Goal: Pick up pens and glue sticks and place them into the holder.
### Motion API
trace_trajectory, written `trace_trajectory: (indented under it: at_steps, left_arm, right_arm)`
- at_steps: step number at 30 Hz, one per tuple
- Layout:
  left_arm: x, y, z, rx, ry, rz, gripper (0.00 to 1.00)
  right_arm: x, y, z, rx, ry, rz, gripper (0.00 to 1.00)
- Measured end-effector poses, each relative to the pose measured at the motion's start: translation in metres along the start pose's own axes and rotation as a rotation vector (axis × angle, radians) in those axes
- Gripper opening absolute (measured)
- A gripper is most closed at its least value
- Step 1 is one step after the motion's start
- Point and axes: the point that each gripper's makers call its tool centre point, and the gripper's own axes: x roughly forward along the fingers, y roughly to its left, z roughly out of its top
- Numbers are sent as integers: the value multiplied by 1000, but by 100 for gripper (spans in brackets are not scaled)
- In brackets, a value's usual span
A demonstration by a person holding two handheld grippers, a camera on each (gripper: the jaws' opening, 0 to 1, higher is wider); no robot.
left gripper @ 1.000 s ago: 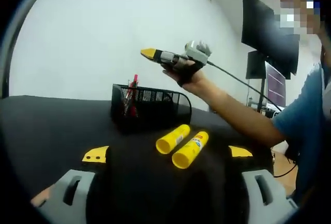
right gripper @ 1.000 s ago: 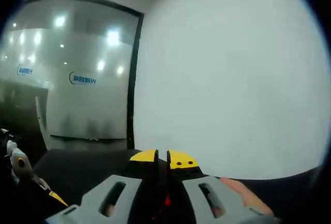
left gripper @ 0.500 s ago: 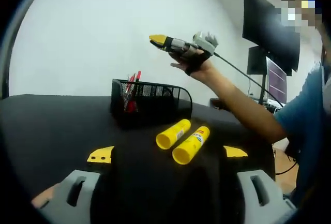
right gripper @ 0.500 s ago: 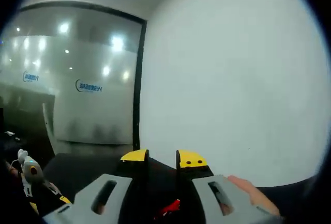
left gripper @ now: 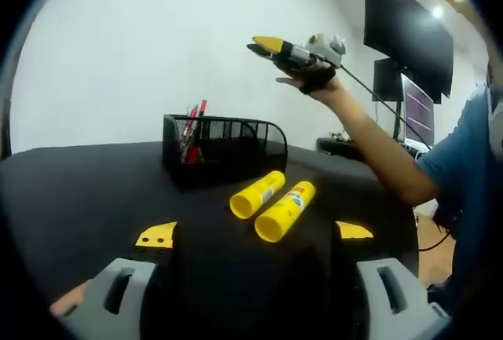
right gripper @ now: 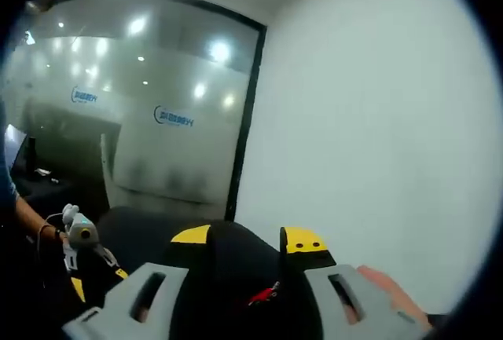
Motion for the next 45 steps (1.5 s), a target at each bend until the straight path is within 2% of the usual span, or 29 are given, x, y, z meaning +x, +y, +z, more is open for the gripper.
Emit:
trace_trajectory:
  at_steps: [1, 3, 5, 9, 12, 15, 17, 20, 23, 25, 26, 28, 30, 32, 38, 42, 45]
  left_arm:
    - [0, -1, -1, 4, 9, -4, 74]
    - [0, -1, 0, 15, 16, -8, 73]
    - [0, -6, -2, 23, 37, -28, 65]
    - [3, -17, 1, 28, 38, -46, 55]
    - [4, -25, -1, 29, 64, -50, 42]
    - [4, -21, -2, -3, 72, -23, 28]
    - [6, -23, 2, -69, 52, -44, 27]
    - [10, -22, 4, -157, 53, -67, 25]
    - [13, -18, -1, -257, 93, -79, 21]
    - [16, -16, -2, -261, 105, -81, 18]
    - [16, -16, -6, -273, 140, -80, 18]
    - [19, -17, -8, -306, 172, -90, 18]
    - [21, -20, -2, -321, 138, -110, 18]
    - [22, -21, 0, -333, 130, -117, 18]
    - [29, -25, -5, -290, 166, -112, 12]
    - [29, -26, -3, -325, 170, -111, 11]
    - [29, -31, 3, -362, 137, -136, 8]
  right_arm:
    - [-5, 7, 2, -7, 5, 32, 29]
    - [-13, 11, 7, -8, 2, 50, 29]
    - [-17, 17, 9, -32, 7, 77, 29]
    - [-16, 27, 9, -58, 25, 114, 29]
    - [-12, 27, 1, -76, 54, 110, 29]
    - [-9, 27, -7, -86, 84, 109, 29]
    - [-8, 25, -8, -89, 91, 110, 29]
    - [-8, 25, -9, -88, 90, 113, 29]
    - [-8, 24, -10, -79, 88, 110, 29]
    - [-9, 22, -11, -80, 93, 106, 29]
    - [-9, 21, -11, -80, 92, 105, 29]
    - [-8, 21, -10, -76, 84, 109, 29]
    - [-8, 22, -10, -71, 80, 114, 29]
    - [-7, 24, -12, -76, 90, 114, 29]
    - [-6, 24, -14, -79, 97, 118, 29]
    - [-5, 25, -14, -79, 99, 120, 29]
    - [-5, 24, -17, -82, 108, 117, 29]
